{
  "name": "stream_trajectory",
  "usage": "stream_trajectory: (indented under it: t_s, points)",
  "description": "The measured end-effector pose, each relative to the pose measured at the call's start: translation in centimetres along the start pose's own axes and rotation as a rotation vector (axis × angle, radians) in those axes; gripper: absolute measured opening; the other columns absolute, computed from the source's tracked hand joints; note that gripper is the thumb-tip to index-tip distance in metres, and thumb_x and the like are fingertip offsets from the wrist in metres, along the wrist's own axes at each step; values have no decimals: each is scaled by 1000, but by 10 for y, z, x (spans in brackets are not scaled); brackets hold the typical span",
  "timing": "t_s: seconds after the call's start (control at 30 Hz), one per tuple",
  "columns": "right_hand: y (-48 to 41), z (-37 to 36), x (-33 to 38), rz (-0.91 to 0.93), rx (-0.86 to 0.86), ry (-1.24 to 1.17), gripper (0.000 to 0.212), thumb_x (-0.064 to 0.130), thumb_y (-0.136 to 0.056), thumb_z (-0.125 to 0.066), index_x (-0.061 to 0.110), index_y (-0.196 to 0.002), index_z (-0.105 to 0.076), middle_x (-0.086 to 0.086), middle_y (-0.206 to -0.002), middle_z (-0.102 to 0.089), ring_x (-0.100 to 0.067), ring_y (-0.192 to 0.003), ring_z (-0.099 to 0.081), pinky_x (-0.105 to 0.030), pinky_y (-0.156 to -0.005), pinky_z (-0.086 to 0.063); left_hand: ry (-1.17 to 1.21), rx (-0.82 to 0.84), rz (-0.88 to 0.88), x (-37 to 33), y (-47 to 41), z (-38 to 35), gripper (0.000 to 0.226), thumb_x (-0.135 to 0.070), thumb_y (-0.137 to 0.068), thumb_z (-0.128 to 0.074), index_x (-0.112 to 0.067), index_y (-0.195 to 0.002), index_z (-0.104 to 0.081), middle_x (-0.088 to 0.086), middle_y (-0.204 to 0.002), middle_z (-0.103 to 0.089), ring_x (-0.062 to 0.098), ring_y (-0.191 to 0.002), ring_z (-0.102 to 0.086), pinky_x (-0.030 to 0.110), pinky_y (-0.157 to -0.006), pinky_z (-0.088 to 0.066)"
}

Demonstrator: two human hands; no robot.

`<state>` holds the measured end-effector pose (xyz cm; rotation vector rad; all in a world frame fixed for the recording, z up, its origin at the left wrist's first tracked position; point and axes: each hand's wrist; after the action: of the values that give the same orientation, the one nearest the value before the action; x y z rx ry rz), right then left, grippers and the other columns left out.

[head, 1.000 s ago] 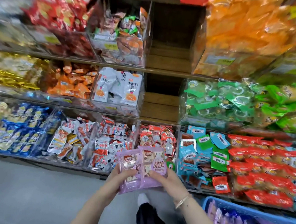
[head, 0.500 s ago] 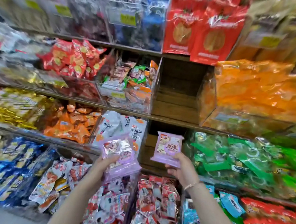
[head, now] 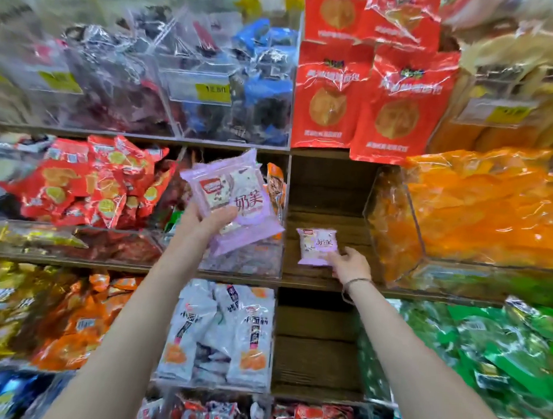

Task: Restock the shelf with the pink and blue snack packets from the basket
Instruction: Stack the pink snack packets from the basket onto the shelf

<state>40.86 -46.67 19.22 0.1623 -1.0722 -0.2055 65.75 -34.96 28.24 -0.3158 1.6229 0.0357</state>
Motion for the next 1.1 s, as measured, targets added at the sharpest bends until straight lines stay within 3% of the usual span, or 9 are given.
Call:
stream_trajectory:
  t_s: [0.07,0.13,0.27,0.53,0.73,0.87,0.97,1.03,1.1]
  points:
    - [-5,6,-9,200,-91,421,61,27,-85,-64,7,-138,-41,-16,-131,-47,-34,-116,-48,-37,-98,-39,-40,-7,-14,0,-6,-3,78,-47,-64,-77,-20,-132,-52,0,-126,-64,20,-117,-60,45,-103,-42]
    - [-5,9,-20,412,-148,664,55,29,-86,-61,18,-137,-42,-8,-136,-42,-31,-120,-41,-36,-98,-39,-85,-5,-24,2,-8,-2,77,-44,-66,-73,-17,-134,-48,-1,-126,-64,17,-117,-60,42,-102,-43]
    - [-7,-2,-32,624,14,710,44,22,-92,-52,20,-135,-44,-3,-137,-41,-24,-125,-34,-33,-105,-35,-148,31,-11,6,-8,0,83,-48,-63,-76,-20,-135,-46,-6,-125,-64,12,-115,-60,36,-98,-43]
    - [-41,-52,8,598,120,669,54,29,-95,-47,9,-142,-32,-13,-144,-32,-33,-131,-28,-34,-111,-20,-148,84,30,4,-7,3,78,-55,-68,-75,-23,-134,-49,-6,-127,-63,13,-118,-59,38,-98,-40]
    - [-56,-64,28,498,171,595,53,32,-95,-46,10,-142,-35,-13,-146,-34,-30,-135,-29,-33,-111,-20,-184,29,34,1,-4,-4,77,-54,-66,-73,-25,-133,-48,-11,-124,-64,6,-114,-60,29,-92,-42]
    - [-33,-40,46,328,219,151,54,35,-97,-40,13,-145,-29,-9,-149,-32,-24,-136,-31,-33,-110,-25,-184,25,45,-2,-2,-7,71,-50,-69,-70,-27,-132,-49,-14,-122,-65,3,-111,-61,24,-88,-42]
    - [10,-26,71,398,57,-247,42,47,-92,-42,23,-126,-49,1,-127,-53,-13,-116,-51,-31,-101,-40,-223,-51,48,-4,-1,-13,73,-55,-62,-71,-30,-128,-50,-15,-119,-65,2,-107,-63,27,-86,-47]
    - [47,-21,89,491,140,-442,35,57,-80,-48,31,-102,-56,12,-102,-60,-2,-96,-57,-24,-83,-47,-264,-106,42,-7,-2,-20,74,-55,-58,-71,-27,-123,-51,-12,-117,-65,5,-105,-63,33,-89,-49]
    - [74,-21,100,582,242,-360,34,55,-76,-57,30,-98,-57,11,-99,-62,-2,-93,-59,-16,-77,-46,-302,-122,25,-12,-3,-28,78,-56,-55,-71,-23,-123,-51,-9,-117,-64,8,-106,-62,34,-90,-48]
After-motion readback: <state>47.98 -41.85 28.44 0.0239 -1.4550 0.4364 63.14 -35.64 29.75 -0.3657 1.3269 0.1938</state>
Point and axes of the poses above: each hand's wrist, its own y-axis away from the middle knuckle, its own z-axis out of the back of the hand, x = y × z
